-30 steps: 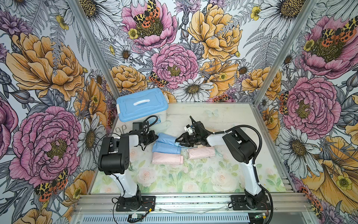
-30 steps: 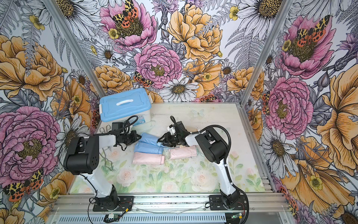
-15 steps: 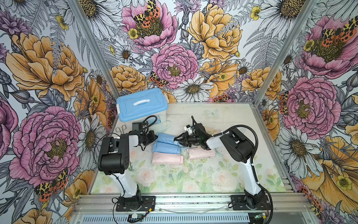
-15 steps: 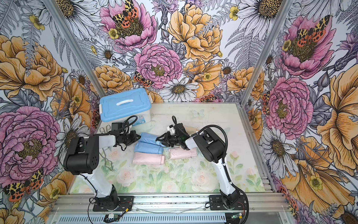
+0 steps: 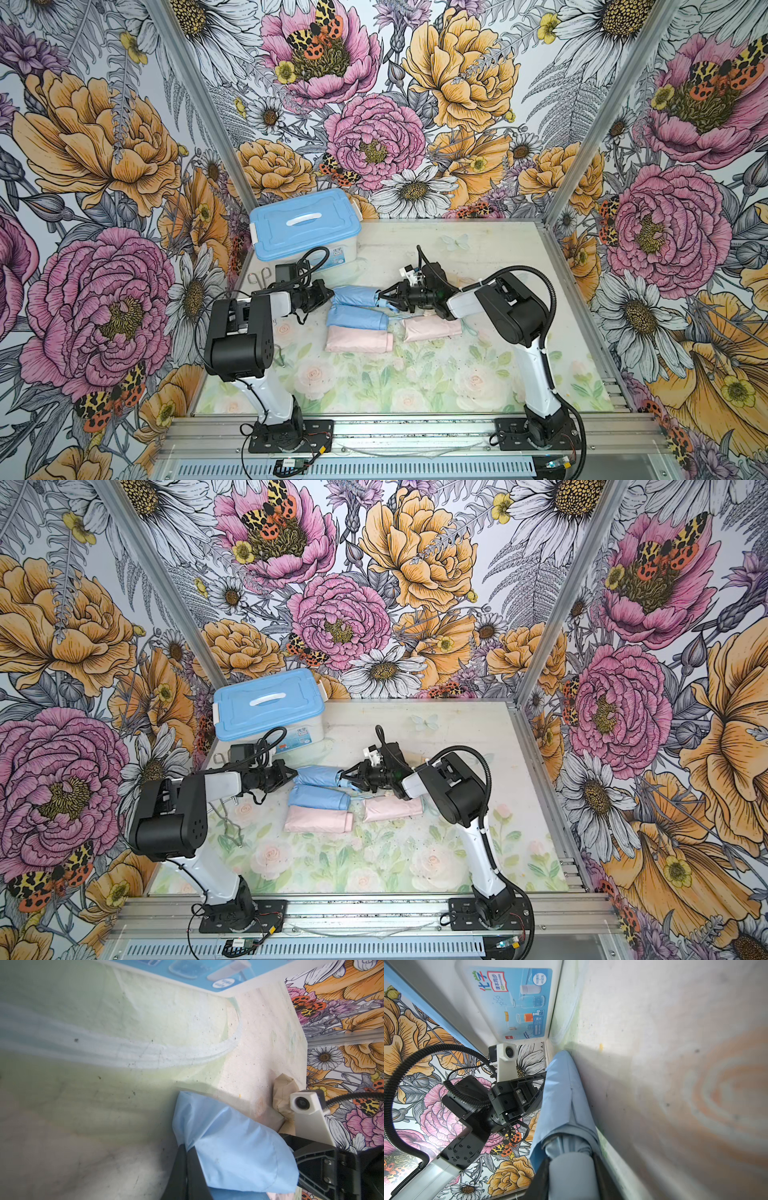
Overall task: Take umbrellas out of sleeves
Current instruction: Take out the umbrella from the umbrella sleeve.
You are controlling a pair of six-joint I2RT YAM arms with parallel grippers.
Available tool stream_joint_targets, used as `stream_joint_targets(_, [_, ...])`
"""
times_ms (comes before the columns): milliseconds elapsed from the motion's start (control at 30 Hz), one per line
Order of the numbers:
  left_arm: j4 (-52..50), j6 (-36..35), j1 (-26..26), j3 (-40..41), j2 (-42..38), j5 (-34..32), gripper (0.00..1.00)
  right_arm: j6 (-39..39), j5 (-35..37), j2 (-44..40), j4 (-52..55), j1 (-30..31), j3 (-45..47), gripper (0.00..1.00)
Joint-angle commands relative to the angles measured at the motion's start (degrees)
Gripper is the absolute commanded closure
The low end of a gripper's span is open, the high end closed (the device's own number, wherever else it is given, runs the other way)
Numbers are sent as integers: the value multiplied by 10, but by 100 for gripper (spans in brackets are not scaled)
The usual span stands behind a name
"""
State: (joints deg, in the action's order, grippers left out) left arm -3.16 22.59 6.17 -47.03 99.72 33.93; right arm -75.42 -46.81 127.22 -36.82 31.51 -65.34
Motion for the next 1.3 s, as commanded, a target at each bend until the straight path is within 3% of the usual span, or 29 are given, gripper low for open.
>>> stream_joint_targets(0, [0, 0, 17, 9, -13, -17, 100, 4, 8, -19, -10, -12, 8, 100])
stream_joint_targets(1267, [38, 25, 115, 80, -112, -58, 100, 14, -21, -24, 26, -32, -52, 100])
